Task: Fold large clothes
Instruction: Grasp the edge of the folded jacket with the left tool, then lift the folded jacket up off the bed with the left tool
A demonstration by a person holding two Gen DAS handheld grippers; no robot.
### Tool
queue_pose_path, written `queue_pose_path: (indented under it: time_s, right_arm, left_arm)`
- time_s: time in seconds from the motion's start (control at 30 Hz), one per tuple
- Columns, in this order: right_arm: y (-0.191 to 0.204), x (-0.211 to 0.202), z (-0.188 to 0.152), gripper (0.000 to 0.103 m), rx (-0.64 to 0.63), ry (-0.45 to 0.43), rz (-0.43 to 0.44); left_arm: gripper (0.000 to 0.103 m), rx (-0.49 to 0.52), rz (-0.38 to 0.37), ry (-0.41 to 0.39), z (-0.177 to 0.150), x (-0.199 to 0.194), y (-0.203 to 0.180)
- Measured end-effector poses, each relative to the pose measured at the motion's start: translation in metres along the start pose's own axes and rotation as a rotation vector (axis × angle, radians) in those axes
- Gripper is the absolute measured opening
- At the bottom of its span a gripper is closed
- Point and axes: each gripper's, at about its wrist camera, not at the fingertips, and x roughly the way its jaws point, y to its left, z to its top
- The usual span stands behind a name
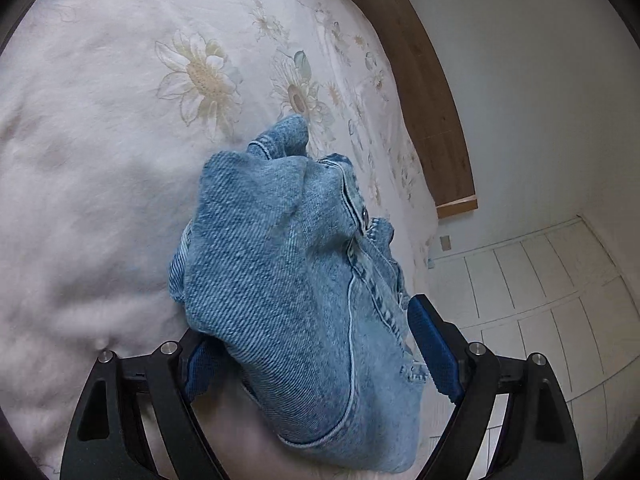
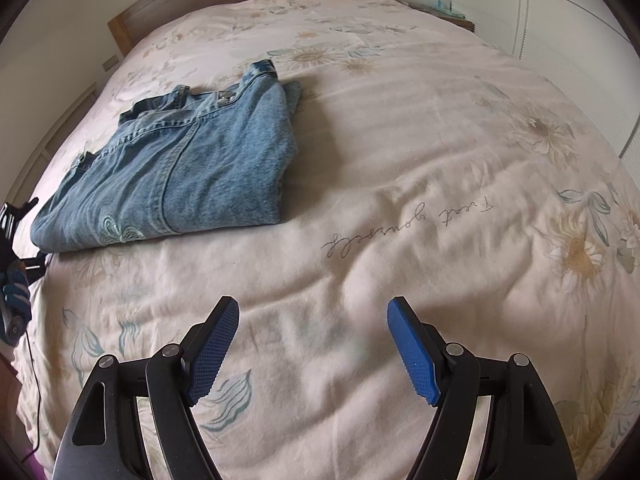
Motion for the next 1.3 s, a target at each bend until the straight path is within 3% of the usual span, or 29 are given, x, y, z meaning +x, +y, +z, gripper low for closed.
queue_pose_path:
  time_s: [0.17, 0.4, 0.57, 0.67, 0.83, 0.93, 1.0, 1.1, 1.3]
  right_arm:
    - [-0.011, 0.002, 0.001, 0.078, 0.017, -0.006, 0.004]
    - [-0.027, 0.000, -0.001, 0.078, 0.052, -0.019, 0.008]
    - [-0.032, -0.003, 0.001, 0.078, 0.061, -0.033, 0.005]
    - [-0.035, -0.003, 0.000, 0.078, 0.062, -0.029, 0.002]
    - [-0.042, -0.006, 0.000, 0.078, 0.055, -0.028, -0.020]
    - [-0.050, -0.009, 0.002, 0.078, 0.060, -0.032, -0.035]
    - [-0.055, -0.011, 0.003, 0.078, 0.068, -0.039, -0.035]
    - [-0.057, -0.012, 0.006, 0.078, 0.074, -0.050, -0.029]
    - [-0.054, -0.022, 0.007, 0.078, 0.069, -0.077, 0.013]
  left_arm:
    - [0.080, -0.046, -0.022, -0.033, -0.001, -0.006, 0.006]
    - [0.079, -0.075, -0.015, 0.015, -0.034, -0.024, 0.012]
    - [0.079, -0.051, -0.012, 0.057, -0.045, 0.001, 0.001]
    - [0.078, -0.059, 0.000, 0.023, -0.027, 0.013, -0.002]
    - [0.066, -0.170, -0.017, -0.094, 0.022, 0.006, 0.020]
    - [0.048, -0.170, -0.002, -0.119, 0.033, 0.003, 0.024]
    - [0.030, -0.179, -0.010, -0.110, 0.035, 0.001, 0.028]
    - [0.015, -0.170, -0.005, -0.098, 0.034, -0.007, 0.027]
    - [0.012, -0.096, -0.012, -0.086, 0.036, -0.002, -0.033]
